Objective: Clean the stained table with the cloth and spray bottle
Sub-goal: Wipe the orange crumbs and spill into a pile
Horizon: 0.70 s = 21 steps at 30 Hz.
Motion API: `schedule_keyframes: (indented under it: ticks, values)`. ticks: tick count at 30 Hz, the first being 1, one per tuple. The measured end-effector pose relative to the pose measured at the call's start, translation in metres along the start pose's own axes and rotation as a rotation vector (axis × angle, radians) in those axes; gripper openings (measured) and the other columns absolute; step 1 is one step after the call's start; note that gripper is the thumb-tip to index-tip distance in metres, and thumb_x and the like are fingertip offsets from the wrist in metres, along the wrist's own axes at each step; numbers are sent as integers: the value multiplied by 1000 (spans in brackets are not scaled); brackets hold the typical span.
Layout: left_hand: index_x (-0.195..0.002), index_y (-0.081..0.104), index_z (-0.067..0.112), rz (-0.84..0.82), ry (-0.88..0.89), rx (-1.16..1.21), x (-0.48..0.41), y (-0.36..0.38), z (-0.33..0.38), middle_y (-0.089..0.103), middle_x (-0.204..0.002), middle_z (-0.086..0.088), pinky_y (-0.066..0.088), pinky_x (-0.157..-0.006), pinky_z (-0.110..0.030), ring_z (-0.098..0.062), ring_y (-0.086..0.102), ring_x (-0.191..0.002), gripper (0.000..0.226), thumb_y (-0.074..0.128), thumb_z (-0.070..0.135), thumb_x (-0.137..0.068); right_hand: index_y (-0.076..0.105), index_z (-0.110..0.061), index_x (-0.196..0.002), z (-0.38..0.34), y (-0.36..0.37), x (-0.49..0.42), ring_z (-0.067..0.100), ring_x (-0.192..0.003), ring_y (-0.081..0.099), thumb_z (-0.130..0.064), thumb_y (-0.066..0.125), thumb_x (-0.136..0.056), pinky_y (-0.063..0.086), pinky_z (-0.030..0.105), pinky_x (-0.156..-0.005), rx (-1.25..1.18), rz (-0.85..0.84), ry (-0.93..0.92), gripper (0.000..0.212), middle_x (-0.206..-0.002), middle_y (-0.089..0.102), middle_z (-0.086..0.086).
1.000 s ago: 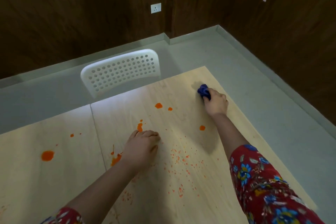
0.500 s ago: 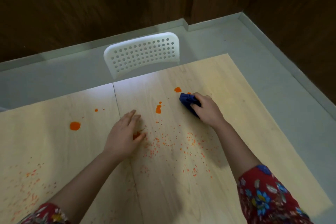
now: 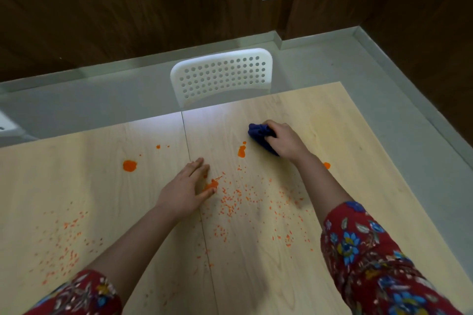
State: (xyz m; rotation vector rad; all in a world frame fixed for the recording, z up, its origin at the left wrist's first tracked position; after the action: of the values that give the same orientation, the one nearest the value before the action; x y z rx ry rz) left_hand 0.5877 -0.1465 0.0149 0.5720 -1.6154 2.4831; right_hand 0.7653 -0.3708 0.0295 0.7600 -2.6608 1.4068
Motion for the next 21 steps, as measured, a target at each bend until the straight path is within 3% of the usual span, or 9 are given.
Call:
schedule_keyframes:
  ticks: [2, 6, 7, 9, 11, 13, 17, 21]
  values:
    - [-152, 20, 37, -1, -2, 14, -2, -3, -1, 5, -160, 21, 32, -112, -34, -5, 9, -147, 73, 46, 64, -89, 58, -26, -106, -5, -2, 6, 26, -92, 57, -8, 47, -83, 49, 40, -79, 29, -93, 5, 31, -104, 63, 6]
    - [-152, 20, 38, -10, 4, 14, -2, -3, -3, 3, -160, 22, 36, -110, -35, -4, 8, -147, 74, 46, 66, -88, 63, -27, -93, -7, -3, 52, 20, -92, 57, -2, 51, -81, 43, 34, -75, -75, -506, 22, 30, -97, 63, -2]
    - [-152, 19, 38, -9, 10, 6, -2, -2, -3, 3, -160, 22, 37, -109, -36, -5, 7, -147, 75, 46, 67, -88, 64, -25, -93, -3, -3, 63, 20, -92, 57, -1, 52, -81, 42, 34, -74, -113, -546, 35, 29, -97, 63, -1]
    - [-152, 19, 38, -5, 17, -3, -1, -2, -3, 3, -160, 22, 38, -108, -35, -5, 7, -148, 76, 46, 68, -87, 65, -23, -97, 5, -6, 72, 19, -92, 58, 0, 53, -84, 43, 32, -73, -248, -416, 47, 29, -98, 64, -1]
    - [-152, 19, 38, 1, 18, -1, 1, -1, -3, 3, -160, 22, 39, -108, -35, -4, 7, -147, 79, 48, 69, -86, 64, -23, -103, 13, -8, 68, 15, -91, 58, -1, 53, -88, 42, 27, -73, -372, -122, 79, 29, -100, 65, -3]
    - [-152, 18, 38, 3, 12, 0, 1, -1, -3, 3, -160, 22, 37, -109, -36, -4, 7, -147, 82, 50, 70, -84, 62, -23, -110, 18, -5, 57, 18, -93, 58, -4, 53, -89, 42, 29, -74, -303, 73, 107, 30, -104, 64, -2]
    - [-153, 15, 38, -27, -4, 9, -1, 2, -3, 0, -160, 21, 35, -110, -39, -6, 4, -148, 87, 51, 72, -81, 61, -21, -112, 7, 24, 62, 22, -102, 54, -7, 53, -84, 39, 30, -76, -76, 90, 29, 32, -106, 64, 0]
    - [-155, 8, 29, -83, -15, -2, -1, 6, 3, -5, -162, 14, 22, -117, -39, -11, 0, -149, 100, 55, 73, -78, 60, -24, -113, -2, 48, 102, 20, -103, 51, -9, 53, -85, 42, 35, -82, -42, 22, -25, 32, -106, 63, -1]
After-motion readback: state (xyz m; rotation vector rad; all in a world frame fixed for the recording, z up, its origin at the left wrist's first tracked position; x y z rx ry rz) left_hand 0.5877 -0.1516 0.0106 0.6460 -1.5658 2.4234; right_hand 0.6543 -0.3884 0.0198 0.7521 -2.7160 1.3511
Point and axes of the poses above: each hand's wrist, its own x-axis away from the middle knuckle, its own y-axis out of the palm, z = x × y, the point moved 2 cm from there along -x, towards the middle knuckle
